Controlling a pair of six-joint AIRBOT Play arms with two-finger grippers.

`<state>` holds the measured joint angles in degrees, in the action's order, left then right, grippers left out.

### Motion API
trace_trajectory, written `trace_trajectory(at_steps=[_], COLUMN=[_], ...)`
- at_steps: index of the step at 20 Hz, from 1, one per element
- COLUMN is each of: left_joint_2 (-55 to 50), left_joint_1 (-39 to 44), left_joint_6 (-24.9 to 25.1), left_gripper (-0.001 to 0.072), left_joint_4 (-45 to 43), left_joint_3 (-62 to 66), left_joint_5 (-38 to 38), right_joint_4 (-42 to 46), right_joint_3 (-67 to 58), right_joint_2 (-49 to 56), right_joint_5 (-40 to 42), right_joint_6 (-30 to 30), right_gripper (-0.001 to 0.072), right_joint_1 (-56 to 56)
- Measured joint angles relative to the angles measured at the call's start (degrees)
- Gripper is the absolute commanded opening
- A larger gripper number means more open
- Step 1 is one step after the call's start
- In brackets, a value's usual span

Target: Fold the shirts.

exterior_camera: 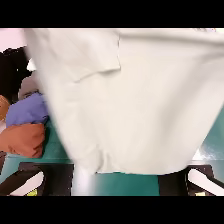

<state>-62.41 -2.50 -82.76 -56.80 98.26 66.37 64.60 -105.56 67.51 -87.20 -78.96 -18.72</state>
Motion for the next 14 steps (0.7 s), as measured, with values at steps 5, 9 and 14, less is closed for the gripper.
trace_trajectory(at_steps=[5,9,14], left_joint_2=[-18.8,-29.1,-32.7], left_joint_1=[0.0,0.0,-1.6], left_joint_6=[1.5,5.3,8.4], left_gripper=[0.0020,0.0020,0.0018], left_joint_4=[0.8,5.9,8.1], left_joint_3=[-4.6,-4.4,-2.6], left_joint_5=[-1.0,-8.9,-9.7], right_joint_4=[5.5,6.9,7.0], right_joint_3=[7.5,3.6,-0.7], right_joint_2=[15.3,26.5,31.1], right_joint_5=[2.1,6.9,7.5], right_joint_6=[0.0,-0.2,-0.4], right_gripper=[0.0016,0.0016,0.0016], right_joint_1=[6.8,9.6,10.8])
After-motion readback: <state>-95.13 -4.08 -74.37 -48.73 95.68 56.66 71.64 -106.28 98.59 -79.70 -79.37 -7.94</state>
